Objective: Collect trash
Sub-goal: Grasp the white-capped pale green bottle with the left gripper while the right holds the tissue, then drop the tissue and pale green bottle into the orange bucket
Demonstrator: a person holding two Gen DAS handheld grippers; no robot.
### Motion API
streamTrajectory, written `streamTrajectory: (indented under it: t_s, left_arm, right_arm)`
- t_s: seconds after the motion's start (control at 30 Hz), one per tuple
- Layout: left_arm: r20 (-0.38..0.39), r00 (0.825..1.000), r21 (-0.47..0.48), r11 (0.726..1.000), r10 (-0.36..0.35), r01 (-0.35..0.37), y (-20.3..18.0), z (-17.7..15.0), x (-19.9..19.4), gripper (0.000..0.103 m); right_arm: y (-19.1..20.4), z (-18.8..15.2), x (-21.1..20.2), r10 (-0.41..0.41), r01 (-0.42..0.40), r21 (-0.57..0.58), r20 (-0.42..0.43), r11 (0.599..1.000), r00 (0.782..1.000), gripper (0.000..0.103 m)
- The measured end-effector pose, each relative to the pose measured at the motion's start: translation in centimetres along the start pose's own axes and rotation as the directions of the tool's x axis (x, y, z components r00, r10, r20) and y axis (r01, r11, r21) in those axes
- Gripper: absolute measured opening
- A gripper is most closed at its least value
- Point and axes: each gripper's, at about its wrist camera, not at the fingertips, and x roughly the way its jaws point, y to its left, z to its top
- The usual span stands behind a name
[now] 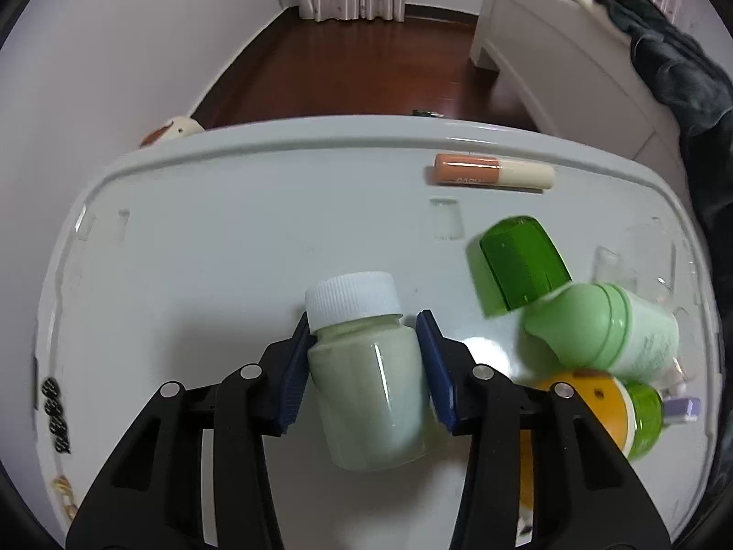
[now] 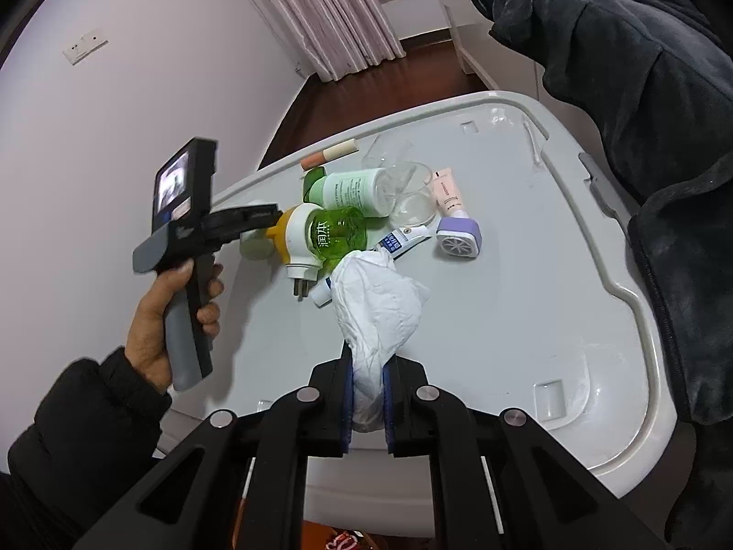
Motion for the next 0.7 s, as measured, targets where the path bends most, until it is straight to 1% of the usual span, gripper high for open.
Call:
streamTrajectory:
  t_s: [0.07, 0.13, 0.2, 0.3, 0.37, 0.43, 0.47, 0.5, 0.53, 0.57, 0.6, 0.63, 0.7]
  left_arm:
    - [0.011, 0.999, -0.041, 0.999, -0.034, 0.034, 1.3, -1.1, -1.0, 0.044]
    - [0.014, 0.999, -0.080, 0.996, -0.043, 0.044, 2.9, -2.7, -3.0, 0.044]
    - [0.004, 0.997, -0.089, 0.993, -0.075, 0.075, 4.3, -4.6, -5.2, 0.044]
    - [-0.012, 0.995, -0.053, 0.994, -0.095, 0.094, 5.4, -9.2, -9.5, 0.044]
    - [-0.015, 0.995, -0.013, 0.995, -0.103, 0.103, 5.9, -12.6, -12.3, 0.044]
    - [-0.007, 0.994, 0.046, 0.993, -0.110, 0.110, 5.9, -16.7, -15.3, 0.044]
    - [0.004, 0.994, 0.081, 0.991, -0.106, 0.105, 5.8, -18.0, -16.2, 0.044]
    - [0.030, 0.996, 0.122, 0.989, -0.085, 0.081, 5.7, -19.7, -17.2, 0.044]
    - [0.058, 0.996, 0.161, 0.986, -0.064, 0.054, 5.5, -21.7, -18.4, 0.044]
    - [0.075, 0.995, 0.190, 0.981, -0.060, 0.045, 5.5, -23.8, -19.3, 0.044]
    - [0.077, 0.994, 0.199, 0.978, -0.073, 0.056, 5.7, -25.6, -19.9, 0.044]
    - [0.069, 0.993, 0.196, 0.978, -0.093, 0.078, 6.1, -27.1, -20.3, 0.044]
    - [0.043, 0.990, 0.166, 0.978, -0.136, 0.128, 6.7, -30.0, -20.7, 0.044]
  right_arm:
    - [0.0, 0.0, -0.1, -0.001, 0.001, 0.008, 0.003, 1.000, 1.000, 0.010]
    - [0.0, 0.1, 0.1, -0.012, 0.012, 0.008, 0.008, 1.000, 1.000, 0.010]
    - [0.1, 0.0, 0.2, -0.013, 0.013, 0.007, 0.007, 1.000, 1.000, 0.010]
    - [0.8, -0.3, 0.5, -0.008, 0.008, -0.007, 0.002, 1.000, 1.000, 0.010]
    - [1.7, -0.9, 0.5, -0.001, 0.001, -0.036, 0.005, 0.999, 1.000, 0.010]
    - [2.8, -1.7, 0.4, -0.001, 0.002, -0.080, 0.015, 0.997, 1.000, 0.010]
    - [3.4, -2.4, 0.1, -0.004, 0.007, -0.108, 0.029, 0.994, 1.000, 0.010]
    - [4.0, -3.3, -0.1, 0.001, 0.003, -0.125, 0.033, 0.992, 0.999, 0.010]
    - [4.3, -4.3, -0.3, 0.014, -0.010, -0.129, 0.026, 0.992, 1.000, 0.010]
    - [4.6, -5.5, -0.5, 0.030, -0.028, -0.122, 0.016, 0.992, 0.999, 0.010]
    - [4.8, -6.4, -0.7, 0.044, -0.043, -0.116, 0.007, 0.992, 0.999, 0.010]
    - [5.1, -8.2, -1.2, 0.072, -0.073, -0.104, -0.015, 0.992, 0.997, 0.010]
    - [5.9, -11.1, -2.0, 0.104, -0.108, -0.098, -0.044, 0.989, 0.994, 0.010]
